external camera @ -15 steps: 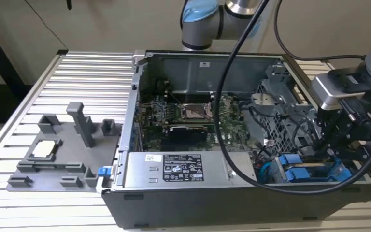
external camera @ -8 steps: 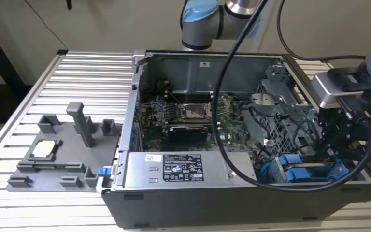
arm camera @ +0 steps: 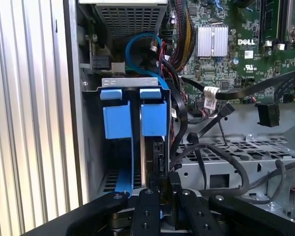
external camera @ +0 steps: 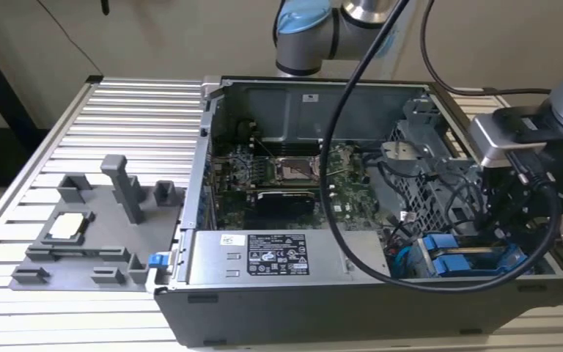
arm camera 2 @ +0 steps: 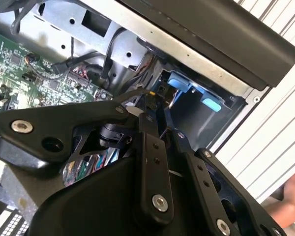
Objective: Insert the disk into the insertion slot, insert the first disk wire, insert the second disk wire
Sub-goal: 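Insert the first disk wire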
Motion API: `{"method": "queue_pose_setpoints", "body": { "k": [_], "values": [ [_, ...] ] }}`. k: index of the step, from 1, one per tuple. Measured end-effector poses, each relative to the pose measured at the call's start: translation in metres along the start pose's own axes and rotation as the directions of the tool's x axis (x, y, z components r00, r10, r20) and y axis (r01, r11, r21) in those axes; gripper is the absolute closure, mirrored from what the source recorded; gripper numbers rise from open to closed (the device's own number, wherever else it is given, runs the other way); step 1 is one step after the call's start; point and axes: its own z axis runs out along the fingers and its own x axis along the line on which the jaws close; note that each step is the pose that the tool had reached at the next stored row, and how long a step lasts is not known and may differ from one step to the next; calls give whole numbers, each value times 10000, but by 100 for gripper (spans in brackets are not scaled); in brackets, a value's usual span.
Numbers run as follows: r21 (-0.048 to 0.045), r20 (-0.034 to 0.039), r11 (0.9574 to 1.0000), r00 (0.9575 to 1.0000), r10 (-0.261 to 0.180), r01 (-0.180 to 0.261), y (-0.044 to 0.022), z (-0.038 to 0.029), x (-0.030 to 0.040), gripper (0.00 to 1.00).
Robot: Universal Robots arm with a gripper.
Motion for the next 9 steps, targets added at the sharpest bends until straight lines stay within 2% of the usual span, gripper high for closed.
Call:
{"method": "queue_pose_setpoints", "body": {
  "k": [3,9],
  "values": [
    [1,-10,10000,10000,0,0,3,41,3,81],
    [-1,9,10000,10000,3,-3,5,52,4,80]
  ]
}}
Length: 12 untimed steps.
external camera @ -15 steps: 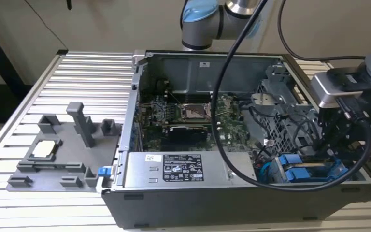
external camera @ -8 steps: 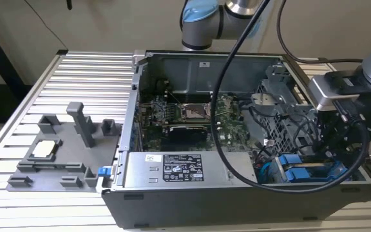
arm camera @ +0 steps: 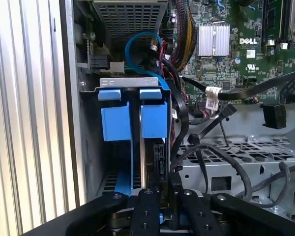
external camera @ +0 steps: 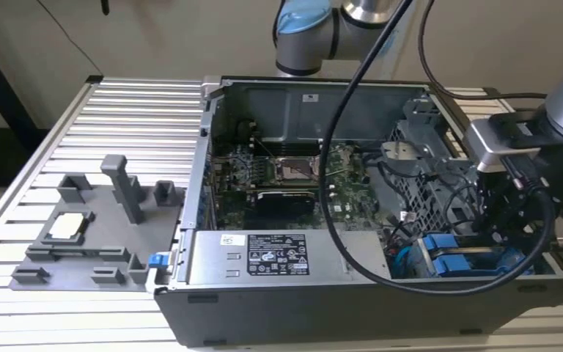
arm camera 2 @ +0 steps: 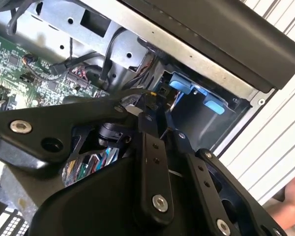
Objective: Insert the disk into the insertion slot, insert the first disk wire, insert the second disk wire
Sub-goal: 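Insert the first disk wire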
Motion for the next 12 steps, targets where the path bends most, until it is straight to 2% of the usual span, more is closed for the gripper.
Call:
{"method": "queue_pose_setpoints", "body": {
  "k": [1,2,12],
  "values": [
    [1,-5,10000,10000,-1,1,0,-4,-1,73],
    [-1,-6,10000,10000,-1,1,-2,-24,-2,73],
    [-4,-14,10000,10000,-3,3,-34,-471,-33,73]
  ]
}}
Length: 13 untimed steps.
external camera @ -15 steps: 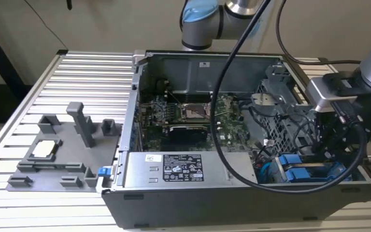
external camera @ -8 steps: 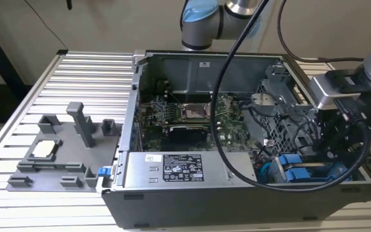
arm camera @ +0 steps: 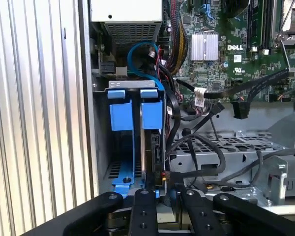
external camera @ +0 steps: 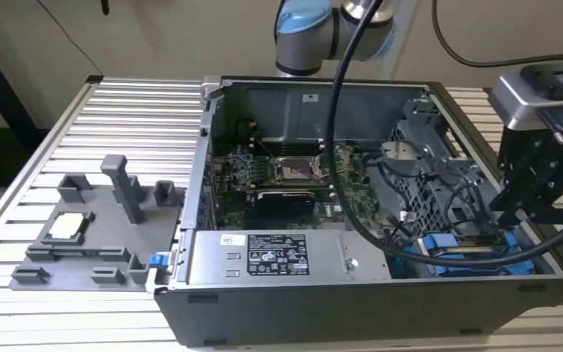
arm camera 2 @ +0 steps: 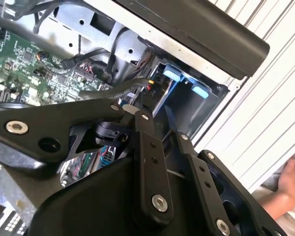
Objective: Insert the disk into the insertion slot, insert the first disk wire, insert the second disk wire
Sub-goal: 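Insert the first disk wire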
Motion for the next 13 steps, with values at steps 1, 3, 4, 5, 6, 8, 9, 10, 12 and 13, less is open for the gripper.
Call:
{"method": "queue_pose_setpoints", "body": {
  "k": [1,3,4,5,6,8,9,10,12,13],
  "values": [
    [0,-1,10000,10000,0,0,-2,-25,-2,73],
    [0,0,10000,10000,0,0,-2,-26,-2,73],
    [0,1,10000,10000,0,0,-2,-26,-2,73],
    [0,1,10000,10000,1,-1,-2,-26,-2,73],
    [0,-1,10000,10000,2,-2,-1,-27,-6,73],
    [1,-3,10000,10000,15,-15,2,-25,-38,73],
    [1,-3,10000,10000,20,-20,3,-24,-57,73],
    [1,-3,10000,10000,25,-25,5,-23,-76,73],
    [2,-2,10000,10000,34,-34,10,-20,-118,73],
    [3,-5,10000,10000,38,-38,13,-19,-140,73]
  ]
}}
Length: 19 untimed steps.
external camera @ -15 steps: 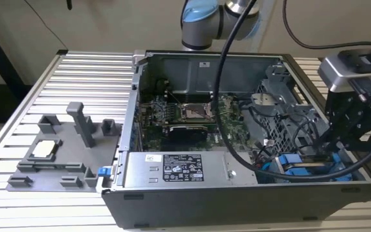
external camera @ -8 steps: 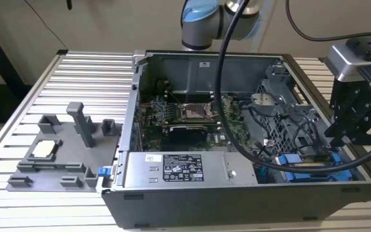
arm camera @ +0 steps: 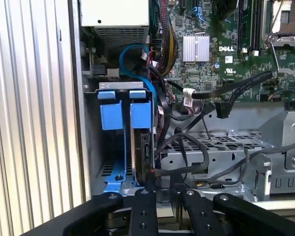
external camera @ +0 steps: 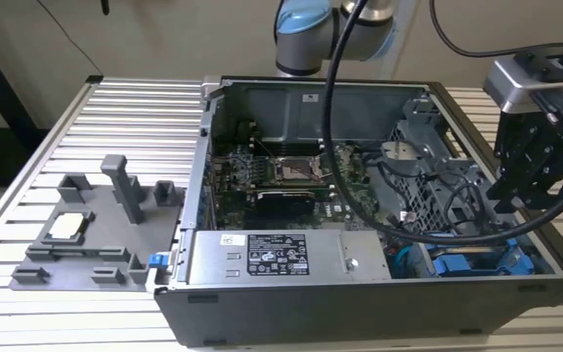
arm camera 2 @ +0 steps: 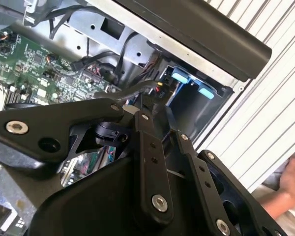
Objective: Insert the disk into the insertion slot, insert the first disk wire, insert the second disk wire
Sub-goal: 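Insert the first disk wire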
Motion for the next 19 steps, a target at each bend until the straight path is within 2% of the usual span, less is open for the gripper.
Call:
{"method": "queue_pose_setpoints", "body": {
  "k": [6,13,16,19],
  "values": [
    [1,0,10000,10000,4,-4,21,10,-172,73],
    [0,1,10000,10000,5,-5,39,27,-434,73],
    [1,1,10000,10000,5,-5,54,27,-458,73],
    [28,14,10000,10000,2,-2,125,22,-448,73]
  ]
}}
